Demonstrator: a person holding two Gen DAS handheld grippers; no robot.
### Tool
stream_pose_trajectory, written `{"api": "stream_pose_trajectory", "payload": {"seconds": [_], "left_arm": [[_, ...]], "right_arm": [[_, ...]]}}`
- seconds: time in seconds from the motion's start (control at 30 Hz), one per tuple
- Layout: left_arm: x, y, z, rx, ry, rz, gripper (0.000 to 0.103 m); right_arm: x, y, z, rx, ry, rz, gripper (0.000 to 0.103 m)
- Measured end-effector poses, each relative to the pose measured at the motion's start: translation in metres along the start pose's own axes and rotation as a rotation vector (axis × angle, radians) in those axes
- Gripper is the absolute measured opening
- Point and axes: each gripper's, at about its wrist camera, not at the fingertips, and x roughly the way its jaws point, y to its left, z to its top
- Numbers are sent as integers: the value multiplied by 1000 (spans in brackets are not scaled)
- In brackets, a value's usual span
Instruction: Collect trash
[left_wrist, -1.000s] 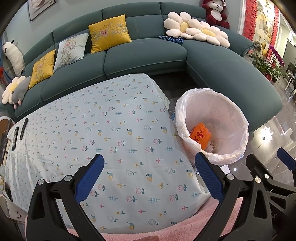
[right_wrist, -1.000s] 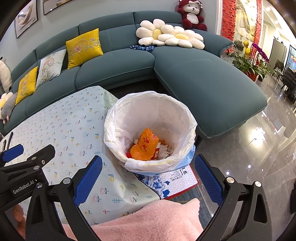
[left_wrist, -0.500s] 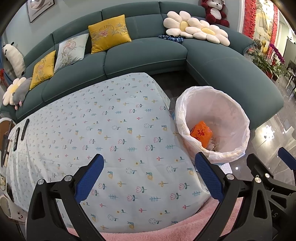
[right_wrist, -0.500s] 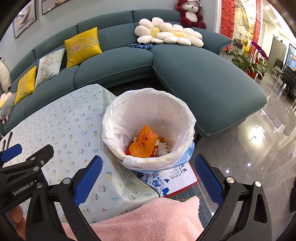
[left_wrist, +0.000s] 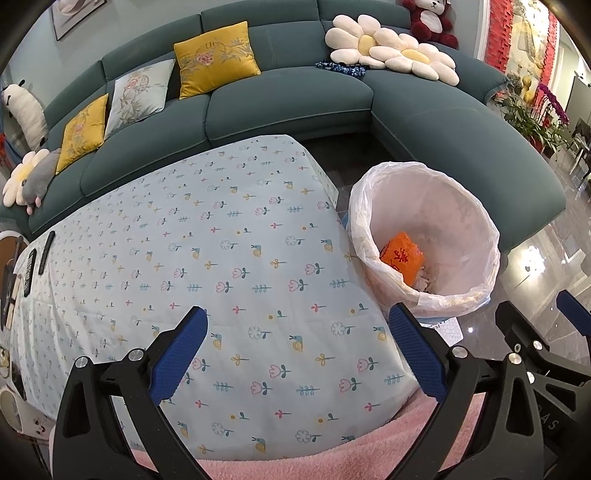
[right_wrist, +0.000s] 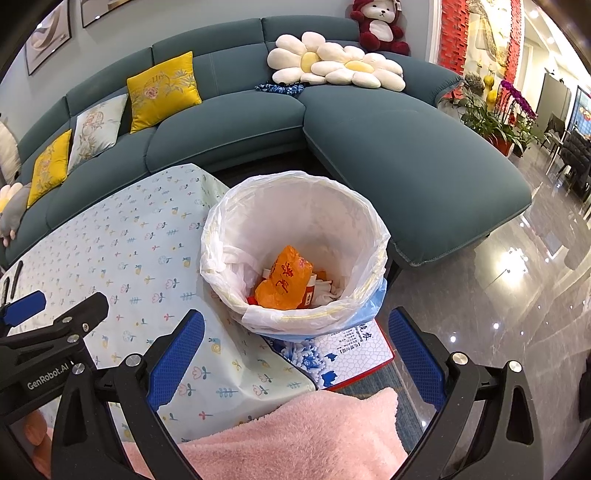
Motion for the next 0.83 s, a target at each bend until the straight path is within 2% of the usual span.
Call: {"api": "stream_pose_trajectory", "payload": {"seconds": [0.57, 0.83], "left_arm": [[2, -4, -3, 12, 6, -7, 94], [5, -2, -3, 5, 13, -37, 94]], "right_arm": [[0, -1, 0, 0, 1, -2, 96], [0, -4, -2, 10, -2, -5, 96]]}}
